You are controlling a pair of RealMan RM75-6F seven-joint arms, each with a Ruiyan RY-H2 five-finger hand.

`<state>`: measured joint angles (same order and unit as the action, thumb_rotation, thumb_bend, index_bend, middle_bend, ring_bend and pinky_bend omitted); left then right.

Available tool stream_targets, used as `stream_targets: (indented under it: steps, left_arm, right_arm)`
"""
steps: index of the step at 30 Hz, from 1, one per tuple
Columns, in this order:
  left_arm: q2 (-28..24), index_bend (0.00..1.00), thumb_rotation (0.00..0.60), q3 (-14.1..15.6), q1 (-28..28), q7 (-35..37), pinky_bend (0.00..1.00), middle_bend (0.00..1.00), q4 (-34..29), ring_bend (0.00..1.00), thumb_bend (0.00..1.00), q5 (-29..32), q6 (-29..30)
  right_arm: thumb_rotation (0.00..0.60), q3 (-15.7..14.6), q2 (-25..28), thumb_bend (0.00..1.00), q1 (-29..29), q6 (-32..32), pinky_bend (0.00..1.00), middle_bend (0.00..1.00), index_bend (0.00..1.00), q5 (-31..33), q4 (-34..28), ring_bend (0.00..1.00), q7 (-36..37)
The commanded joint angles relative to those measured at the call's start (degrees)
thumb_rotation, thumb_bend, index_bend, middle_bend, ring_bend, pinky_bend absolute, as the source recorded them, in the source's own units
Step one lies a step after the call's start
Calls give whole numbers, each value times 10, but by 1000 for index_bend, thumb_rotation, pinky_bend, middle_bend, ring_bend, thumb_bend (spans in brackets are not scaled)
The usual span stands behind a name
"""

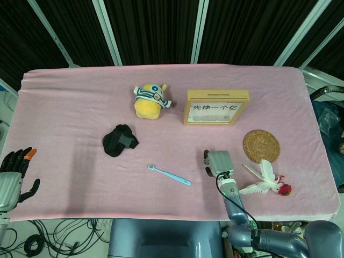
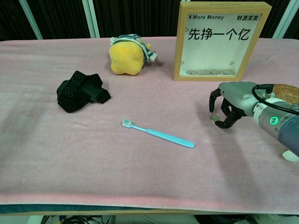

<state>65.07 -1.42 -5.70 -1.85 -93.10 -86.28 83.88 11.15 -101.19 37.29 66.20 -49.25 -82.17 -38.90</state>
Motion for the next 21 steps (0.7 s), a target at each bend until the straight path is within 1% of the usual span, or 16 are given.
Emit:
stream_targets:
  steps: [1, 21]
  left_arm:
    - [0, 25, 600, 0, 0, 0, 0, 38, 0, 0, 407, 0, 0]
    - [1, 24, 600, 0, -1, 0, 0, 38, 1, 0, 407, 0, -2]
  right_arm:
    - [600, 1, 0, 245, 0, 0, 878, 857, 432, 0, 0, 876, -1]
    - [600, 2, 3, 244, -3, 0, 878, 857, 431, -1, -2, 875, 2]
